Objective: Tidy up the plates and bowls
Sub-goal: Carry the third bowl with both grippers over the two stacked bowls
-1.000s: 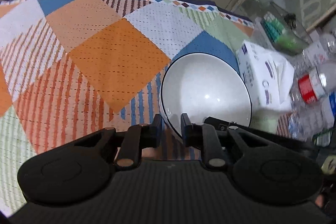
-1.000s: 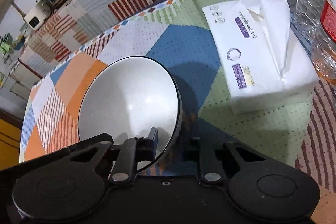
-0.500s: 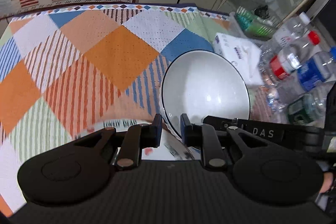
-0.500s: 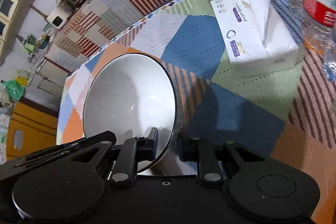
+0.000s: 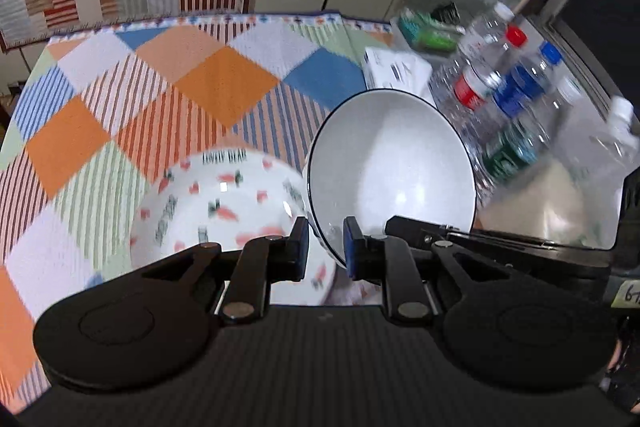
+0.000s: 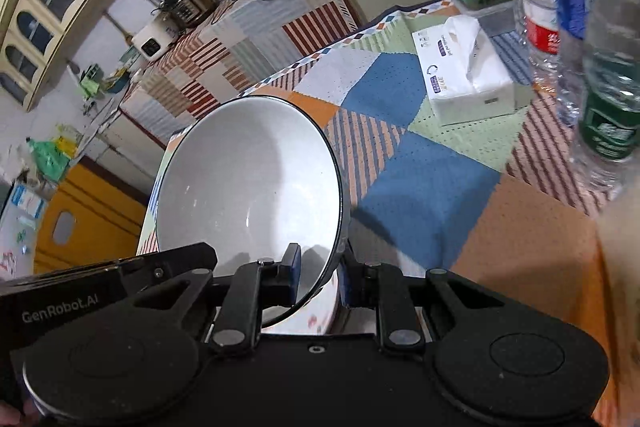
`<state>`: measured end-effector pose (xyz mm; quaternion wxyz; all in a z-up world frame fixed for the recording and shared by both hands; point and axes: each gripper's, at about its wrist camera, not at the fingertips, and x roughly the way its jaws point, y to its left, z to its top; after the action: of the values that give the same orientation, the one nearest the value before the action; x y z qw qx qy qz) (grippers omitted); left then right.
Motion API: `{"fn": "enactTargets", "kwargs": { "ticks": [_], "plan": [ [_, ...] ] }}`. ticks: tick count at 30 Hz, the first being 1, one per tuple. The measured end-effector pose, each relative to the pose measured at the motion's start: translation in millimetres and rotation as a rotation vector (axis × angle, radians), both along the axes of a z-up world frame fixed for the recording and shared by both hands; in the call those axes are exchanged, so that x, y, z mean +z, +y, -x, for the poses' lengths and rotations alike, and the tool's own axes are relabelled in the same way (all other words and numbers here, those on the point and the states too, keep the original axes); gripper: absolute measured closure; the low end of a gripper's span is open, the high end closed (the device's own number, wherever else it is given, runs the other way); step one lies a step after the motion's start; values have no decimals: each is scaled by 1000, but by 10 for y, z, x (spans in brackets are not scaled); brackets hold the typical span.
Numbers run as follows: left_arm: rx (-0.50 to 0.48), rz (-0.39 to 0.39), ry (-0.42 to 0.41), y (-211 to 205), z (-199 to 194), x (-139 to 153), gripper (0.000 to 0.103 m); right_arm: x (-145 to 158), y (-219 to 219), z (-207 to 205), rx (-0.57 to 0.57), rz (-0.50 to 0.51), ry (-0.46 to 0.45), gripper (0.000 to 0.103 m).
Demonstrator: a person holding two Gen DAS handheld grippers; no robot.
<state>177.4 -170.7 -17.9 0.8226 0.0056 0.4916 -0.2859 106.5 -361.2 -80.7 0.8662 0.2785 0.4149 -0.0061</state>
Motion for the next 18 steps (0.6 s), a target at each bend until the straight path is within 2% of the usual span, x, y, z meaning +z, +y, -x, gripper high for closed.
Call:
{"fn": "enactTargets", "kwargs": {
  "ticks": [5, 9, 12, 16, 18],
  "plan": [
    [-6, 3, 65, 95, 258, -37, 86, 93, 124, 323, 23, 63, 15, 79],
    [8, 10, 71, 152, 509, -51, 86, 111, 234, 539, 56, 122, 26, 79],
    [3, 22, 116, 191, 569, -109, 86, 124, 306, 656, 66, 176, 39, 79],
    [-18, 46, 187, 217, 572, -211, 86, 77, 249, 747, 53, 130, 83, 79],
    [-31, 45, 208, 195, 574, -261, 86, 68, 255, 803, 51, 140, 92, 79]
  ]
}}
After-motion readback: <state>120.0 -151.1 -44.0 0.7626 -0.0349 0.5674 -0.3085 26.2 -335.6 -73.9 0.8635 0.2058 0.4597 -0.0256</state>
